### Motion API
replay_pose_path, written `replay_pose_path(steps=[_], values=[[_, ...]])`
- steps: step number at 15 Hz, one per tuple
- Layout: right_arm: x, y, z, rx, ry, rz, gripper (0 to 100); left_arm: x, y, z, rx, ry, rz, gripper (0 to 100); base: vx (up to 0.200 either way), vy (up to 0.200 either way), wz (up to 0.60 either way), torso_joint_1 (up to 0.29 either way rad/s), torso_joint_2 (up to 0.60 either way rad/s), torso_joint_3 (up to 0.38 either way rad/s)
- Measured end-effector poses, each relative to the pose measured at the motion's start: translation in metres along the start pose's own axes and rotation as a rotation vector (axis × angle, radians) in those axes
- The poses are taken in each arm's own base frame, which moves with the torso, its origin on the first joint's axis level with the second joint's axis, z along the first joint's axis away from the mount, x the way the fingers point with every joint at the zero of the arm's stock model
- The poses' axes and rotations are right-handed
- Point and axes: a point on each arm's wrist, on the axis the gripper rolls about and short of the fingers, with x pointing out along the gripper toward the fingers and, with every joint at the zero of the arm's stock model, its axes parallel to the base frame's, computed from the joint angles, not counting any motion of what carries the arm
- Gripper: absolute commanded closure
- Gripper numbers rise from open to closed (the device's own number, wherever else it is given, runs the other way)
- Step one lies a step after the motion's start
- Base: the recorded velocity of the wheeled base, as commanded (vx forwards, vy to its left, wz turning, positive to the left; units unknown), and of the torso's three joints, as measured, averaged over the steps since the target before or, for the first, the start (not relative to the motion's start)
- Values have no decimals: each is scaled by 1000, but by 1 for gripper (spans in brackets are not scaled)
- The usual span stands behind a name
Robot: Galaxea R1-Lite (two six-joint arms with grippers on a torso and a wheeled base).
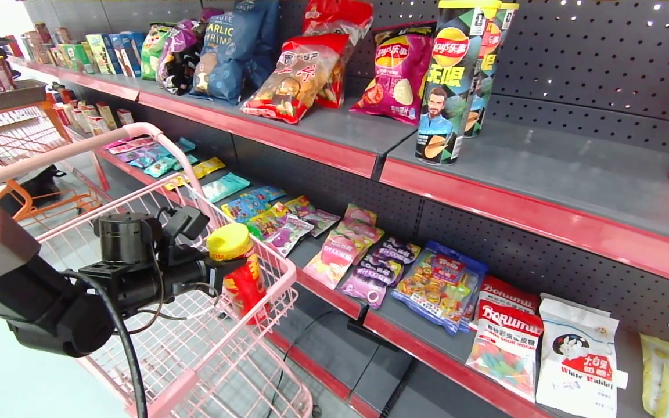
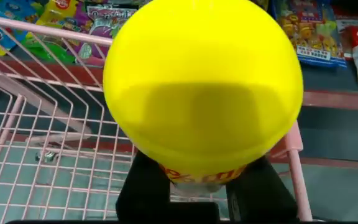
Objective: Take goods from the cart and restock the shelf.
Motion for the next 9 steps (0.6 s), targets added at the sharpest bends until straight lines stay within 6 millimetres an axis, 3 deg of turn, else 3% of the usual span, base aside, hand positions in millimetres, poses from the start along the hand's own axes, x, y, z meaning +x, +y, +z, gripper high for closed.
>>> replay_pose_path(steps=[3, 5, 9], values=[[0, 0, 0, 0, 0, 0, 0, -9, 1, 7, -1, -2, 57, 100, 0, 0, 0, 0, 0, 0], [0, 0, 0, 2, 0, 0, 0, -27, 3, 22, -13, 2, 93, 100, 0, 0, 0, 0, 0, 0], [0, 0, 0, 2, 0, 0, 0, -97, -7, 72, -57, -11, 155, 100, 0, 0, 0, 0, 0, 0]])
